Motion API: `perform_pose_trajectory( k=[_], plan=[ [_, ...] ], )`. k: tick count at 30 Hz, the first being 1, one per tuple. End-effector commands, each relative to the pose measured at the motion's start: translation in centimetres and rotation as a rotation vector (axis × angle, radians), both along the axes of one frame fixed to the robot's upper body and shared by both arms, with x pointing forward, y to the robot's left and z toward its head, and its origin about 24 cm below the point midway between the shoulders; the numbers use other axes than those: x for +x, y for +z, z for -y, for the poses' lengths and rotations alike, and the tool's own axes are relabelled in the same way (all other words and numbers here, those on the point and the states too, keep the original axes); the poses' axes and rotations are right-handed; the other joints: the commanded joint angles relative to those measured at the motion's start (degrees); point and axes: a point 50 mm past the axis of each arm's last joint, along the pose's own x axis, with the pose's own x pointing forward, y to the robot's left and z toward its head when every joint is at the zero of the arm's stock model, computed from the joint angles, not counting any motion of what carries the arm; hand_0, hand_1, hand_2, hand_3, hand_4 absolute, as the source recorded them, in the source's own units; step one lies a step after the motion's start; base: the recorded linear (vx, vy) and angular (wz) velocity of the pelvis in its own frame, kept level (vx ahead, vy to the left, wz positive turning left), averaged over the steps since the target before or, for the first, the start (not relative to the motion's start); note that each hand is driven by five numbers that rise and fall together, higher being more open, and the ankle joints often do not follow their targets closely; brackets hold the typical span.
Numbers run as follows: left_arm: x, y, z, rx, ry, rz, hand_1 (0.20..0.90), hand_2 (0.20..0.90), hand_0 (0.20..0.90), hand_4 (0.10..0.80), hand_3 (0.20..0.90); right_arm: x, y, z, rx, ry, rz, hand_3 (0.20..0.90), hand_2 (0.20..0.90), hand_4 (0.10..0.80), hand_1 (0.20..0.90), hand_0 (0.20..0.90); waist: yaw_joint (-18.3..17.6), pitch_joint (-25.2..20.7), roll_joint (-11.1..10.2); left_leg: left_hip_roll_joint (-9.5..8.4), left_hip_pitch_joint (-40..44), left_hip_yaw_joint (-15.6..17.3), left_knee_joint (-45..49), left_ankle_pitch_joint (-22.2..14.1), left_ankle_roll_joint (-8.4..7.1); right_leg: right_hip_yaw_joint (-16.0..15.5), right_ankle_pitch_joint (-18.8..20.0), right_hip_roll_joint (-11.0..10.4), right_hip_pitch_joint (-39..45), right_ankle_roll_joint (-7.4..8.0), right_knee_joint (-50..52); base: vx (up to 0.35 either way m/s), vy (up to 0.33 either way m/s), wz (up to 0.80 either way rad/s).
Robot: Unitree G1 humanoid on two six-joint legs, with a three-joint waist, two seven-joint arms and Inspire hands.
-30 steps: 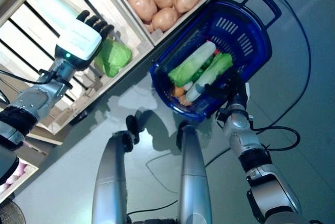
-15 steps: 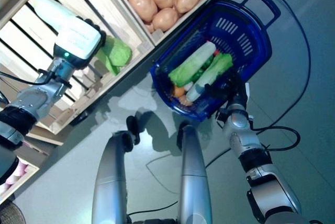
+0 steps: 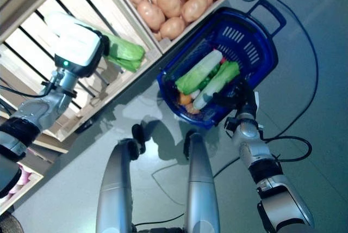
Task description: Put vegetables into the basket
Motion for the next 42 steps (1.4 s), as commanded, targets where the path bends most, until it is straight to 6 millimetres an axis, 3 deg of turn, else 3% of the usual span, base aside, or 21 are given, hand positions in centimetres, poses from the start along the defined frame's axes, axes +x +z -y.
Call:
perform_pose_trajectory(
  k=[1,7,15,19,25,32,36,42],
  plan=[
    [-1.6,5.6,-0.1,-0.308,-0.163,0.283,0.3,0.3,0.3,0.4,0.3,-0.2,3.4,0.1,-0.005,-0.06,0.188,0.9,0.9,0.8,0.9,0.9,1.04,-0.13,-1.46,-0.45,12.03,2.32,-7.29,-3.83,-0.76,-2.29,9.99,-1.2,11.06,-0.24,-14.85,0.053,-0.036,0.04],
    [-3.0,3.0,0.7,-0.563,-0.293,0.154,0.3,0.3,0.3,0.4,0.3,-1.8,0.5,0.2,0.02,-0.075,0.122,0.9,0.9,0.8,0.9,0.9,2.48,-2.75,-1.85,-2.48,19.31,0.99,-15.48,-0.88,-0.52,-3.51,12.14,-1.09,19.21,-0.06,-24.12,0.088,-0.048,0.13],
    [-5.1,-1.2,2.5,-1.003,-0.471,-0.043,0.3,0.3,0.3,0.4,0.3,-4.1,-2.7,0.0,0.024,-0.081,0.049,0.9,0.9,0.8,0.9,0.9,4.8,-7.86,-2.34,-5.53,30.04,-1.38,-31.09,4.58,-0.11,-7.36,17.13,-2.15,30.83,1.79,-40.32,0.097,-0.02,0.06],
    [-6.1,-2.6,3.5,-1.147,-0.542,-0.105,0.3,0.3,0.3,0.4,0.3,-5.2,-3.9,0.5,0.039,-0.102,0.02,0.9,0.9,0.8,0.9,0.9,5.66,-9.79,-2.14,-5.97,35.32,-1.73,-38.28,6.8,-0.18,-9.26,19.15,-2.06,36.67,2.45,-47.08,0.118,0.003,0.05],
    [-6.4,-3.0,3.7,-1.345,-0.609,-0.179,0.3,0.3,0.3,0.4,0.3,-5.4,-4.3,0.6,0.039,-0.095,0.01,0.9,0.9,0.8,0.9,0.9,6.42,-11.62,-2.21,-6.05,39.25,-1.52,-42.33,7.78,-0.24,-10.92,20.72,-1.96,41.35,2.94,-51.86,0.083,0.002,0.08],
    [-7.1,-4.0,3.4,-1.369,-0.588,-0.234,0.3,0.3,0.3,0.4,0.3,-6.8,-5.5,1.0,0.041,-0.074,-0.017,0.9,0.9,0.8,0.9,0.9,6.91,-13.59,-2.71,-5.81,43.21,-0.89,-44.74,7.59,-0.16,-11.54,21.22,-1.85,45.85,3.25,-55.29,0.081,0.008,0.01],
    [-6.8,-5.2,3.3,-1.254,-0.459,-0.297,0.3,0.3,0.3,0.4,0.3,-7.1,-5.9,1.0,0.039,-0.069,-0.034,0.9,0.9,0.8,0.9,0.9,6.63,-13.95,-2.84,-5.66,44.31,-0.5,-45.63,7.56,-0.18,-11.1,21.89,-1.8,46.66,3.64,-56.58,0.054,0.008,0.01],
    [-6.0,-4.6,2.3,-1.274,-0.437,-0.314,0.3,0.3,0.3,0.4,0.3,-6.7,-5.3,1.6,0.043,-0.067,-0.018,0.9,0.9,0.8,0.9,0.9,6.23,-12.43,-2.63,-5.43,43.72,-0.09,-45.5,7.55,-0.14,-10.11,22.0,-1.68,45.65,3.74,-56.39,-0.025,0.001,-0.03]
  ],
)
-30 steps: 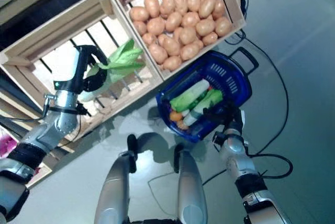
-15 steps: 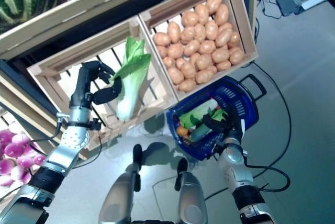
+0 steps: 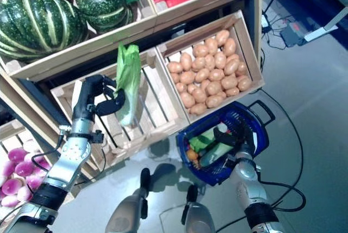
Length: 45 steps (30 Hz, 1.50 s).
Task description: Put vegetables into the basket
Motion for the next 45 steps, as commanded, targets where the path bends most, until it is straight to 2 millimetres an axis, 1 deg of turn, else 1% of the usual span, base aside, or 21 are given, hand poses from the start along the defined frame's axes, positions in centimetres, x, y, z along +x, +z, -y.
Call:
perform_pose_trajectory(
  k=[1,2,3,4,6,9,10,11,12,15,17,21,23,24,25,29,33,40,45],
  plan=[
    [0.5,4.1,0.0,-0.021,-0.053,0.18,0.3,0.3,0.3,0.4,0.3,0.4,2.2,1.3,-0.048,0.016,0.127,0.9,0.9,0.8,0.9,0.9,-0.17,-4.77,-1.75,-1.53,0.63,1.21,2.66,-6.94,-1.19,-0.53,6.29,-2.29,-1.14,-0.47,-4.42,0.0,0.0,0.0],
    [0.3,4.4,0.1,-0.054,-0.078,0.194,0.3,0.3,0.3,0.4,0.3,0.3,2.3,0.8,-0.045,0.047,0.149,0.9,0.9,0.8,0.9,0.9,-0.19,-4.59,-1.79,-1.47,0.97,1.3,2.1,-6.84,-1.07,-0.57,6.46,-2.33,-0.89,-0.38,-4.82,0.0,0.0,0.0],
    [0.3,4.4,0.1,-0.058,-0.082,0.193,0.3,0.3,0.3,0.4,0.3,0.3,2.3,0.8,-0.044,0.05,0.152,0.9,0.9,0.8,0.9,0.9,-0.2,-4.59,-1.79,-1.47,1.05,1.31,2.0,-6.8,-1.06,-0.58,6.49,-2.32,-0.82,-0.37,-4.9,0.0,0.0,0.0],
    [0.0,4.6,0.3,-0.13,-0.134,0.2,0.3,0.3,0.3,0.4,0.3,0.3,2.6,0.0,-0.015,0.111,0.19,0.9,0.9,0.8,0.9,0.9,-0.12,-4.67,-1.88,-1.5,1.5,1.16,1.29,-6.69,-0.9,-0.66,6.59,-2.32,-0.46,-0.29,-5.29,0.0,0.0,0.0],
    [-0.4,4.8,0.6,-0.184,-0.201,0.212,0.3,0.3,0.3,0.4,0.3,0.3,2.7,-0.8,0.022,0.186,0.222,0.9,0.9,0.8,0.9,0.9,-0.05,-4.86,-1.97,-1.51,1.85,1.07,0.84,-6.66,-0.83,-0.85,6.59,-2.38,-0.12,-0.22,-5.54,0.007,-0.037,0.0],
    [-1.3,5.1,1.7,-0.314,-0.373,0.222,0.3,0.3,0.3,0.4,0.3,-0.2,2.7,-3.0,0.171,0.42,0.263,0.9,0.9,0.8,0.9,0.9,-0.03,-5.88,-2.32,-1.29,2.72,1.01,0.25,-6.66,-0.82,-1.27,6.49,-2.44,0.69,-0.16,-5.72,0.025,-0.038,0.02],
    [-1.4,5.1,1.8,-0.329,-0.392,0.222,0.3,0.3,0.3,0.4,0.3,-0.2,2.6,-3.3,0.191,0.453,0.261,0.9,0.9,0.8,0.9,0.9,-0.03,-6.03,-2.38,-1.25,2.86,1.02,0.14,-6.65,-0.83,-1.32,6.49,-2.45,0.79,-0.15,-5.75,0.039,-0.042,0.03],
    [-1.7,5.0,2.1,-0.403,-0.468,0.218,0.3,0.3,0.3,0.4,0.3,-0.6,2.5,-4.0,0.27,0.562,0.272,0.9,0.9,0.8,0.9,0.9,-0.01,-6.7,-2.59,-1.02,3.53,1.1,-0.19,-6.7,-0.86,-1.55,6.39,-2.47,1.25,-0.15,-5.74,0.044,-0.038,0.02],
    [-1.8,4.9,2.3,-0.441,-0.508,0.211,0.3,0.3,0.3,0.4,0.3,-0.7,2.5,-4.4,0.315,0.615,0.277,0.9,0.9,0.8,0.9,0.9,-0.01,-7.12,-2.71,-0.96,3.97,1.07,-0.51,-6.67,-0.85,-1.66,6.39,-2.45,1.57,-0.15,-5.79,0.066,-0.046,0.03],
    [-1.9,4.5,2.9,-0.535,-0.605,0.185,0.3,0.3,0.3,0.4,0.3,-1.3,2.4,-5.7,0.448,0.786,0.259,0.9,0.9,0.8,0.9,0.9,-0.02,-8.67,-3.05,-0.84,5.64,0.81,-1.93,-6.5,-0.95,-1.96,6.47,-2.35,2.93,-0.07,-6.51,0.074,-0.023,0.09],
    [-2.1,4.1,3.5,-0.592,-0.66,0.165,0.3,0.3,0.3,0.4,0.3,-1.9,2.5,-7.0,0.556,0.912,0.237,0.9,0.9,0.8,0.9,0.9,0.08,-10.23,-3.24,-0.87,6.84,0.5,-3.27,-6.22,-1.05,-2.16,6.78,-2.25,4.08,-0.01,-7.61,0.086,-0.007,0.03],
    [-2.3,3.4,4.1,-0.668,-0.736,0.137,0.3,0.3,0.3,0.4,0.3,-2.6,2.6,-9.2,0.723,1.097,0.199,0.9,0.9,0.8,0.9,0.9,0.48,-13.11,-3.52,-0.83,8.17,0.56,-3.97,-6.36,-1.18,-2.32,7.38,-2.31,5.52,0.14,-9.12,0.063,-0.002,0.03],
    [-2.3,3.3,4.3,-0.681,-0.763,0.125,0.3,0.3,0.3,0.4,0.3,-2.6,2.8,-9.8,0.767,1.124,0.203,0.9,0.9,0.8,0.9,0.9,0.6,-13.9,-3.53,-0.82,8.49,0.63,-4.04,-6.38,-1.21,-2.3,7.43,-2.29,5.87,0.13,-9.25,0.039,-0.002,0.03],
    [-2.3,3.3,4.7,-0.686,-0.796,0.119,0.3,0.3,0.3,0.4,0.3,-2.5,3.2,-10.6,0.814,1.161,0.21,0.9,0.9,0.8,0.9,0.9,0.7,-14.71,-3.5,-0.92,8.92,0.68,-4.2,-6.47,-1.17,-2.31,7.53,-2.29,6.33,0.1,-9.51,0.034,0.001,0.01],
    [-2.3,3.2,4.8,-0.693,-0.82,0.115,0.3,0.3,0.3,0.4,0.3,-2.4,3.4,-11.1,0.833,1.175,0.212,0.9,0.9,0.8,0.9,0.9,0.74,-15.16,-3.47,-0.97,9.22,0.69,-4.28,-6.58,-1.13,-2.29,7.55,-2.29,6.62,0.08,-9.66,0.033,0.002,0.01],
    [-2.5,3.8,5.5,-0.685,-0.903,0.11,0.3,0.3,0.3,0.4,0.3,-2.4,3.7,-12.6,0.891,1.21,0.204,0.9,0.9,0.8,0.9,0.9,0.78,-16.64,-3.16,-1.23,10.07,0.86,-4.28,-7.19,-0.91,-2.2,7.78,-2.44,7.53,0.15,-10.32,0.0,0.0,0.0],
    [-2.7,4.3,6.2,-0.659,-0.963,0.099,0.3,0.3,0.3,0.4,0.3,-2.4,3.9,-13.5,0.916,1.23,0.175,0.9,0.9,0.8,0.9,0.9,0.81,-17.78,-2.88,-1.5,10.47,0.66,-4.28,-7.71,-0.81,-1.99,8.17,-2.58,8.17,0.36,-11.1,0.0,0.0,0.0],
    [-2.8,4.3,6.3,-0.622,-1.018,0.067,0.3,0.3,0.3,0.4,0.3,-2.1,3.9,-13.8,0.933,1.228,0.147,0.9,0.9,0.8,0.9,0.9,0.78,-19.0,-2.59,-1.56,11.02,1.02,-4.28,-8.21,-0.61,-1.25,8.14,-2.8,8.3,0.56,-10.91,0.0,0.0,0.0],
    [-2.7,4.3,6.2,-0.622,-1.021,0.063,0.3,0.3,0.3,0.4,0.3,-1.1,4.4,-13.5,0.936,1.083,0.182,0.9,0.9,0.8,0.9,0.9,0.62,-19.75,-2.52,-1.64,11.3,1.3,-4.28,-8.41,-0.36,-0.54,8.38,-2.84,8.49,0.67,-11.31,0.003,0.003,-0.01]
  ],
)
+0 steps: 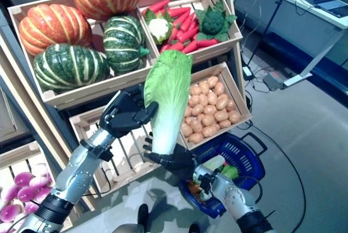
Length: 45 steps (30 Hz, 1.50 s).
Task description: Put vegetables into the basket
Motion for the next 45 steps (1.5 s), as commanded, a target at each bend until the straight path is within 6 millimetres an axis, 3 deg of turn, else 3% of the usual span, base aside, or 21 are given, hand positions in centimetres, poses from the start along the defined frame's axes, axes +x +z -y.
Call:
perform_pose_trajectory(
  k=[1,5,23,24,25,45],
  plan=[
    [0.2,4.2,0.3,-0.104,-0.051,0.202,0.3,0.3,0.3,0.4,0.3,2.5,4.4,-1.8,0.187,-0.085,0.135,0.9,0.9,0.8,0.9,0.9,0.68,-6.53,-1.75,-0.49,4.83,1.32,0.09,-8.95,-1.1,0.69,3.87,-3.11,-2.1,-0.09,0.75,0.0,0.0,0.0],
    [0.1,4.2,0.4,-0.094,-0.047,0.214,0.3,0.3,0.3,0.4,0.3,2.8,4.6,-1.9,0.203,-0.17,0.126,0.9,0.9,0.8,0.9,0.9,0.44,-6.79,-1.58,-0.44,5.01,1.61,0.09,-9.06,-0.87,1.32,3.83,-3.11,-2.24,-0.05,0.84,0.001,0.002,-0.01],
    [-0.1,4.1,0.5,-0.033,-0.108,0.207,0.3,0.3,0.3,0.4,0.3,2.5,5.4,-2.0,0.223,-0.069,0.16,0.9,0.9,0.8,0.9,0.9,0.55,-7.51,-1.82,-0.25,5.06,1.44,0.09,-9.04,-0.88,1.84,4.06,-3.15,-2.14,0.08,0.63,0.001,0.001,-0.02],
    [-0.1,4.0,0.5,-0.034,-0.109,0.205,0.3,0.3,0.3,0.4,0.3,2.5,5.4,-2.1,0.223,-0.067,0.162,0.467,0.467,0.511,0.467,0.467,0.56,-7.57,-1.82,-0.25,5.0,1.45,0.09,-9.02,-0.9,1.86,4.05,-3.15,-2.15,0.08,0.58,0.0,0.0,0.0],
    [-0.1,4.0,0.5,-0.032,-0.11,0.204,0.3,0.3,0.3,0.4,0.3,2.5,5.4,-2.1,0.226,-0.067,0.161,0.3,0.3,0.4,0.3,0.3,0.57,-7.61,-1.81,-0.23,4.95,1.49,0.09,-9.01,-0.92,1.86,4.04,-3.15,-2.16,0.08,0.56,0.0,0.0,0.0],
    [-0.1,3.6,0.2,-0.001,-0.108,0.174,0.3,0.3,0.3,0.4,0.3,2.6,5.8,-1.5,0.232,-0.091,0.21,0.3,0.3,0.4,0.3,0.3,0.65,-7.7,-1.77,-0.02,5.03,1.33,0.09,-8.99,-0.98,2.12,3.7,-3.17,-2.06,0.12,0.78,0.0,0.0,0.0]
  ],
)
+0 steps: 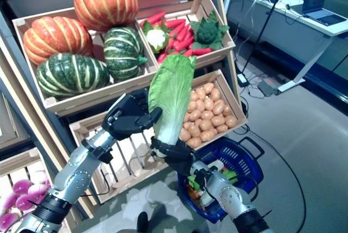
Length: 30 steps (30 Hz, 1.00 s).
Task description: Put vegetables into the basket
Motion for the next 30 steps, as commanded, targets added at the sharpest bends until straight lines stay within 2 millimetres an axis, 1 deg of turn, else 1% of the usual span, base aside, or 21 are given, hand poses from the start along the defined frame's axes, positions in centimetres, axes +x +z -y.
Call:
perform_pose_trajectory(
  k=[1,6,7,8,9,22,26,30],
  plan=[
    [0.2,3.7,-0.2,-0.041,-0.04,0.184,0.3,0.3,0.3,0.4,0.3,2.3,5.5,-1.0,0.227,0.009,0.249,0.3,0.3,0.4,0.3,0.3,0.7,-5.23,-1.65,0.01,4.5,0.24,0.12,-8.74,-1.28,0.94,3.57,-2.9,-1.99,0.0,0.78,0.0,0.0,0.0],
    [0.1,3.7,-0.1,-0.026,-0.055,0.182,0.3,0.3,0.3,0.4,0.3,2.2,5.5,-0.9,0.219,0.009,0.255,0.3,0.3,0.4,0.3,0.3,0.67,-5.23,-1.54,-0.01,4.56,0.21,0.12,-8.75,-1.19,1.02,3.51,-2.94,-2.08,-0.01,0.94,0.0,0.0,0.0],
    [0.1,3.7,-0.1,-0.021,-0.061,0.174,0.406,0.406,0.406,0.471,0.406,2.2,5.5,-0.9,0.223,0.007,0.259,0.3,0.3,0.4,0.3,0.3,0.64,-5.17,-1.5,0.02,4.56,0.26,0.12,-8.7,-1.19,1.05,3.55,-2.99,-2.11,0.01,0.96,0.0,0.0,0.0],
    [0.1,3.7,0.0,-0.018,-0.069,0.176,0.822,0.822,0.822,0.748,0.822,2.2,5.6,-0.9,0.225,0.007,0.264,0.3,0.3,0.4,0.3,0.3,0.63,-5.1,-1.5,0.01,4.62,0.26,0.12,-8.74,-1.15,1.06,3.51,-2.99,-2.08,0.01,1.0,0.0,0.0,0.0],
    [0.1,3.7,0.1,-0.015,-0.072,0.18,0.9,0.9,0.9,0.8,0.9,2.2,5.7,-0.9,0.225,0.005,0.268,0.3,0.3,0.4,0.3,0.3,0.6,-5.06,-1.48,0.02,4.63,0.29,0.12,-8.76,-1.13,1.11,3.47,-3.0,-2.09,0.01,1.06,0.0,0.0,0.0],
    [0.0,3.7,0.5,-0.026,-0.127,0.152,0.9,0.9,0.9,0.8,0.9,2.6,6.4,-0.1,0.201,-0.029,0.328,0.3,0.3,0.4,0.3,0.3,0.33,-5.23,-1.44,0.19,4.49,0.23,0.12,-8.6,-1.32,1.26,3.54,-2.92,-2.02,0.1,0.95,0.0,0.0,0.0],
    [0.0,3.8,0.8,-0.037,-0.157,0.144,0.9,0.9,0.9,0.8,0.9,3.0,7.6,0.7,0.204,-0.071,0.389,0.3,0.3,0.4,0.3,0.3,0.19,-5.11,-1.49,0.3,4.47,0.26,0.12,-8.64,-1.38,1.26,3.55,-2.9,-2.01,0.14,0.9,0.0,0.0,0.0],
    [-0.1,3.9,0.5,-0.044,-0.172,0.138,0.9,0.9,0.9,0.8,0.9,3.6,9.1,1.8,0.212,-0.135,0.467,0.3,0.3,0.4,0.3,0.3,0.02,-5.1,-1.45,0.42,4.48,0.33,0.12,-8.69,-1.39,1.5,3.56,-2.74,-2.01,0.05,0.81,0.0,0.0,0.0]
  ],
)
